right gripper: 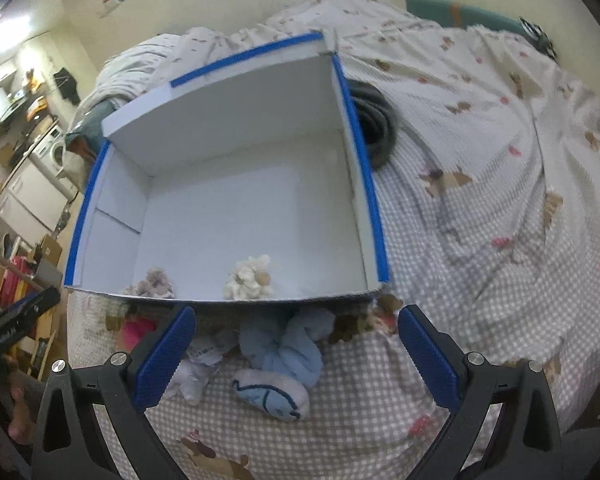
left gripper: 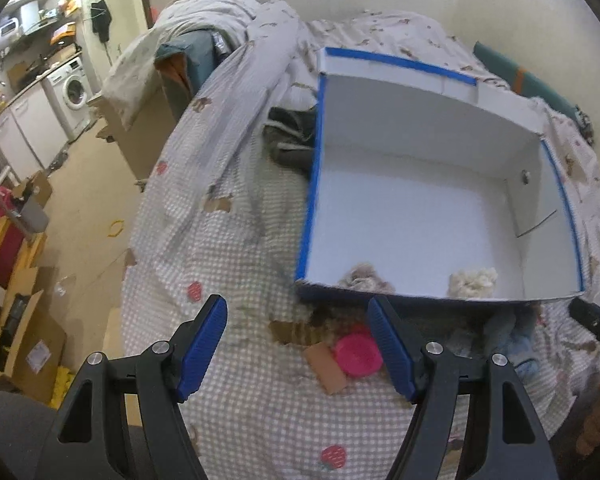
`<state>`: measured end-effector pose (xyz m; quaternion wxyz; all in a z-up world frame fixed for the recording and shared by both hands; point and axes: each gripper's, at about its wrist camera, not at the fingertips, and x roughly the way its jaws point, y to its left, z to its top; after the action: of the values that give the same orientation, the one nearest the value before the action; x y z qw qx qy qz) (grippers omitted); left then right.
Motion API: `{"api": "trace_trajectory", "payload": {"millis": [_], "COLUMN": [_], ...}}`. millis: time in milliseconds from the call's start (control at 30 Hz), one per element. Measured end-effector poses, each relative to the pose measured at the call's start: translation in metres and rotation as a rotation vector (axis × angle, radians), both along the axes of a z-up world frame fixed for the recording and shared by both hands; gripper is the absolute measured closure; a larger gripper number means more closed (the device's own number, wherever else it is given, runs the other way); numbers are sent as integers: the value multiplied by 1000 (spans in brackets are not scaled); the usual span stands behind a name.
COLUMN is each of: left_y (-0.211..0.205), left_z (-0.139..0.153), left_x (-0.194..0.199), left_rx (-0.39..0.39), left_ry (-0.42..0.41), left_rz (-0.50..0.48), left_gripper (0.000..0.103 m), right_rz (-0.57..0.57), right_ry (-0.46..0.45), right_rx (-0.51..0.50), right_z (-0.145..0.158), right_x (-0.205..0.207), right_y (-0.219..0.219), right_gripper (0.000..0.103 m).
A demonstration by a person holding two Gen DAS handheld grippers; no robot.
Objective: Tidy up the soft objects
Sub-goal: 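Move both tools back toward the items beside the box, then grasp the light-blue plush toy with the right tool while the left tool grasps the tan tube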
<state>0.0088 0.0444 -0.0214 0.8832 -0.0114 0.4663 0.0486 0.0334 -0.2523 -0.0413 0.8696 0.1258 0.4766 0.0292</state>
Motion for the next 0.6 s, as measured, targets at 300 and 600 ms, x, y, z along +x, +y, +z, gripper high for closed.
{"api": "trace_trajectory", "payload": {"millis": [300,600], "left_y": [28,42], "left_z": [-20,-44], "left_x": [5,16], "left_rx": [-68,-118], "left_ry": [108,209], "left_rz": [91,159], "left_gripper": [33,33], "right_rz": [-56,24], "right_ry": [120,318], "right_rx": [123,65], "right_z": [-23,-67], "right_x": [12,29], "right_y": [-14,18], "right_gripper": [0,0]}}
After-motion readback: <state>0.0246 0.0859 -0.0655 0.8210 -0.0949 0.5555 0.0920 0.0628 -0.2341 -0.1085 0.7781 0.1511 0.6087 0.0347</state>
